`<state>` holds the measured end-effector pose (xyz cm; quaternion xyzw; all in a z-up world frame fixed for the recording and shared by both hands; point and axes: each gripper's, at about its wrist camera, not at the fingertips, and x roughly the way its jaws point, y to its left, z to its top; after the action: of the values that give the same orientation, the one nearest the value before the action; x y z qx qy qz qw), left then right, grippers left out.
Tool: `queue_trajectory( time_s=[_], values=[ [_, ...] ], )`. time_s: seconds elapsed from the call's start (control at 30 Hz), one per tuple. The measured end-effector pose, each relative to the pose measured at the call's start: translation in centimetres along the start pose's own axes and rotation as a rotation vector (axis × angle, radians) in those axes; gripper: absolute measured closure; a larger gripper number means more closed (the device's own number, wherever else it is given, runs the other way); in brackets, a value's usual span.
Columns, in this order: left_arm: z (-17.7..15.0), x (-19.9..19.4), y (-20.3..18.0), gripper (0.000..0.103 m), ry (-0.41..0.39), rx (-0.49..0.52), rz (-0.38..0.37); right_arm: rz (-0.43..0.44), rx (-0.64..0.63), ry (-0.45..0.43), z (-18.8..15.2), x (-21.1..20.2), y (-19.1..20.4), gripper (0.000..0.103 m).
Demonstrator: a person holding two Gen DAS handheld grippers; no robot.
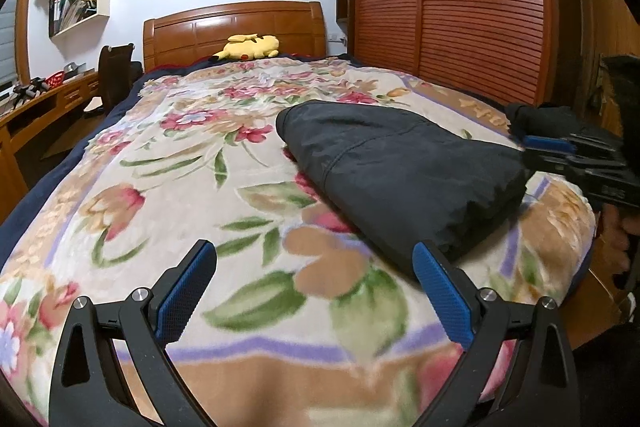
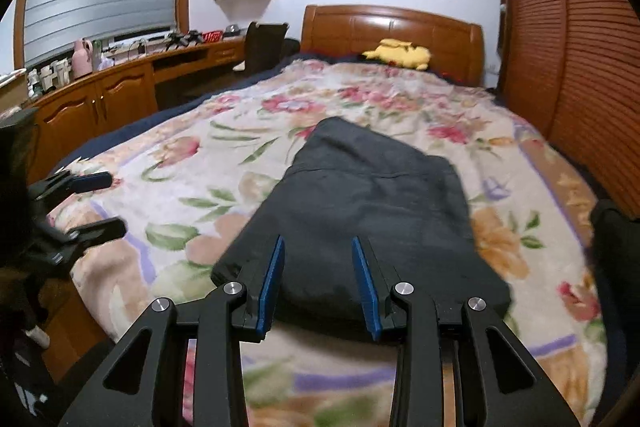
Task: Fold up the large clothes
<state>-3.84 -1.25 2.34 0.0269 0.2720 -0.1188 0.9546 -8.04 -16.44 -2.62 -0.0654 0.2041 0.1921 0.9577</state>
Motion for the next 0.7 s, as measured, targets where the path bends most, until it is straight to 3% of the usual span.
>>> queue_trajectory(
  time_s=[0.27, 0.43, 0.7],
  values=[
    [2.3, 4.4, -0.5, 0.004, 0.018, -0.001, -0.037, -0.094, 0.015, 0.001, -1.8, -0.9, -1.4, 0.062],
    [4.2, 7.5, -0.1, 0.004, 0.038, -0.032, -0.064, -0.145, 0.043, 0.032, -3.0, -1.1, -2.7, 0.044],
    [6.7, 12.6, 0.7, 0.004, 0.068, -0.006, -0.033, -0.178, 0.105, 0.093, -4.0, 0.0, -4.4, 0.043]
  ],
)
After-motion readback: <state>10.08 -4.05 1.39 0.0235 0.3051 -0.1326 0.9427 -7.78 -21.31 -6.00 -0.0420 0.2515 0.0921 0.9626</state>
